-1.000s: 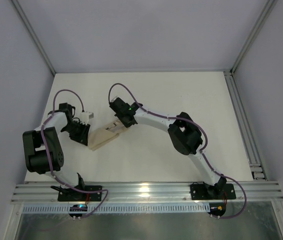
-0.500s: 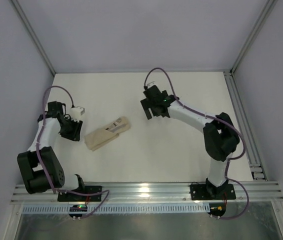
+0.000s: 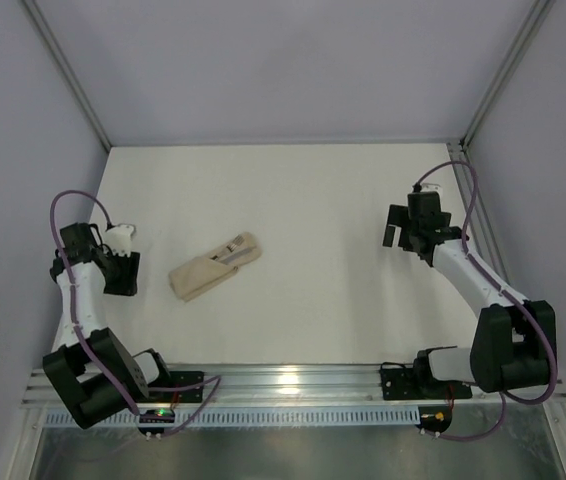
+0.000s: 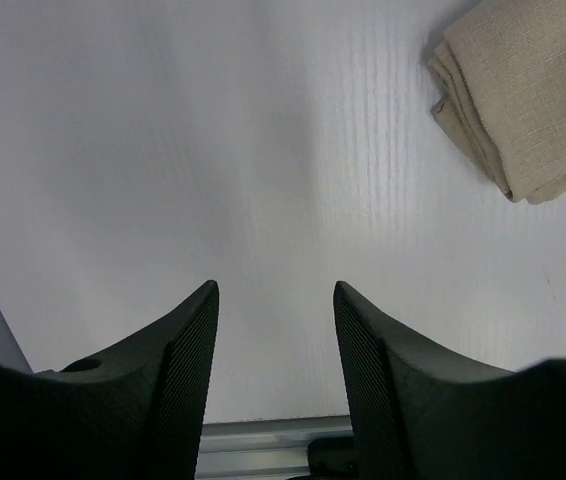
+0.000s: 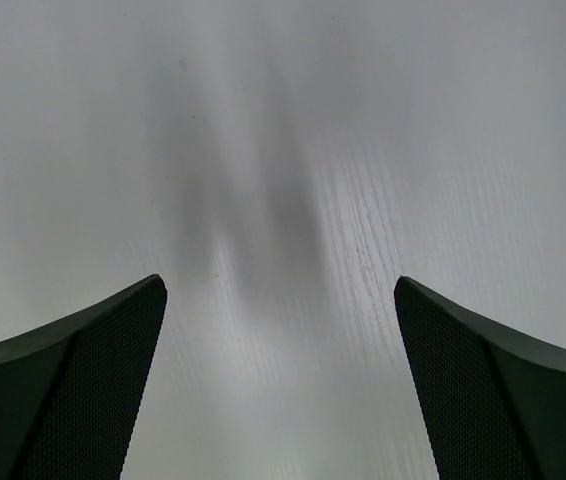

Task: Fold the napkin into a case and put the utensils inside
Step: Reset both arms

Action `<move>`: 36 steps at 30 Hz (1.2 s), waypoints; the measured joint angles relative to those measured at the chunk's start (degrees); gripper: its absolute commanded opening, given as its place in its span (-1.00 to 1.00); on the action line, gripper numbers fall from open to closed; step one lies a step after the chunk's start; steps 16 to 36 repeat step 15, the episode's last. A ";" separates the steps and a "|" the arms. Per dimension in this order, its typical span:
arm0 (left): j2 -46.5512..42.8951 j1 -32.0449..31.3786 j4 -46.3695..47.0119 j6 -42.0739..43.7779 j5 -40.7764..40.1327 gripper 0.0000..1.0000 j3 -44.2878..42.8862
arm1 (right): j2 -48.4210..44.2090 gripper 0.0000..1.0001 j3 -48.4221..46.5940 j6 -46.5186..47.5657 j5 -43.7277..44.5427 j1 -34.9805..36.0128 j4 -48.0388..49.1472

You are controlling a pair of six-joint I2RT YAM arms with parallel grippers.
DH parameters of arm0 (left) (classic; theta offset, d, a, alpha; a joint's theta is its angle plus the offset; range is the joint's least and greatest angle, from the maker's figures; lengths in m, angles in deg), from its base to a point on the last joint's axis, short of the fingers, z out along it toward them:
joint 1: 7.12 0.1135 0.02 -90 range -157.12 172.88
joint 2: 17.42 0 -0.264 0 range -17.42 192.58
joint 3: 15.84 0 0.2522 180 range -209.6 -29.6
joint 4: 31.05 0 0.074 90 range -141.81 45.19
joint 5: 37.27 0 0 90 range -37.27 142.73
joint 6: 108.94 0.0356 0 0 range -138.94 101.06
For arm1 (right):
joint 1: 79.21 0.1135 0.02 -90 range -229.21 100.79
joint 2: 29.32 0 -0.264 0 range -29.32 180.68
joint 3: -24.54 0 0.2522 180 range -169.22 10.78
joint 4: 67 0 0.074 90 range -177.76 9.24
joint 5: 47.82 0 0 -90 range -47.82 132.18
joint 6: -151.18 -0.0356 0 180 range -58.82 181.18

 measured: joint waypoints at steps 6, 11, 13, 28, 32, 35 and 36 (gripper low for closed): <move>-2.95 2.58 -0.44 -1.05 -0.52 0.18 1.29 | -2.47 0.99 2.69 -1.11 0.44 -2.45 0.00; -5.53 2.58 -0.92 -1.70 -0.87 0.19 1.44 | -2.95 0.99 2.93 -2.14 0.44 -2.47 0.44; -5.81 2.58 -1.05 -1.92 -1.01 0.19 1.51 | -2.95 0.99 2.93 -2.27 0.48 -2.47 0.52; -6.05 2.58 -1.16 -2.38 -1.36 0.19 1.70 | -2.99 0.99 3.06 -2.29 0.46 -2.47 0.81; -6.05 2.58 -1.16 -2.38 -1.36 0.19 1.70 | -2.99 0.99 3.06 -2.29 0.46 -2.47 0.81; -6.05 2.58 -1.16 -2.38 -1.36 0.19 1.70 | -2.99 0.99 3.06 -2.29 0.46 -2.47 0.81; -6.05 2.58 -1.16 -2.38 -1.36 0.19 1.70 | -2.99 0.99 3.06 -2.29 0.46 -2.47 0.81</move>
